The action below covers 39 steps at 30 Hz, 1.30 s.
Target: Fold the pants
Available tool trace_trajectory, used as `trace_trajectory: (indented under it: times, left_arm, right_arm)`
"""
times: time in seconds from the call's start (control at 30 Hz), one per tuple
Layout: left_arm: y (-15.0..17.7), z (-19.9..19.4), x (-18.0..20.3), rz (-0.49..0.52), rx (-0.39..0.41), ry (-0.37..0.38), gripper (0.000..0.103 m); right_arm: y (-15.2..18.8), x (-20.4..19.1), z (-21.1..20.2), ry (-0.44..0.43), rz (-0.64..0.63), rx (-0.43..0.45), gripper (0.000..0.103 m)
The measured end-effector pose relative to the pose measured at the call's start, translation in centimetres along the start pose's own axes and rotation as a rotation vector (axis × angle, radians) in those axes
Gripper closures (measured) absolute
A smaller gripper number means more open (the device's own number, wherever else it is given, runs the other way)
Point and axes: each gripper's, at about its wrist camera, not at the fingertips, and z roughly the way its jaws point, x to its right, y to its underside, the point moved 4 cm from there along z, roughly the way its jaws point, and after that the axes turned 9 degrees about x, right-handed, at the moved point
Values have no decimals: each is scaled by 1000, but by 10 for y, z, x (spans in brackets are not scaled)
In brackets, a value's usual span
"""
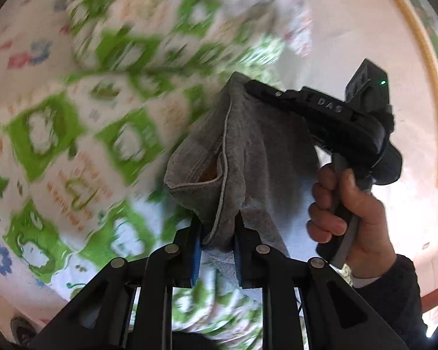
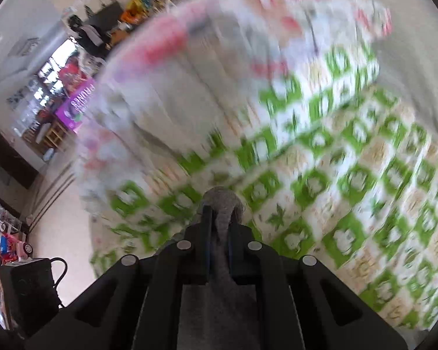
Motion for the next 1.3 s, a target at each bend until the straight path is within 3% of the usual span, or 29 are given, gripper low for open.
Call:
trace_trajectory:
  times: [0.1,0.17,0.27,0.5,0.73,0.9,1.13,1.3]
  left_arm:
    - [1,-7,-9,-32,-3,-3,70]
    - [-3,-20,-8,9,17,-33,66]
    - [-13,-38,9,72,70,-57,58]
    - [-12,-36,64,211,43,21,50]
    - [25,2,101,326,-76,63,48]
    - [51,29,130,416,-170,83,47]
    - [96,47,158,499,-237,124,42]
    - [120,77,166,568,-288,83,42]
  right_arm:
    - [11,3,7,-2,22,-33,82]
    - [13,6,-6,-3,37,-20,63]
    - [12,14,-47,-15,62,52,46]
    - [42,61,-153,22,184,167,45]
    - [114,67,-201,48,200,106,45]
    - [137,84,-217,147,226,116,45]
    - [114,148,-240,246,387,201,45]
    - [108,176,-199,277,425,91,46]
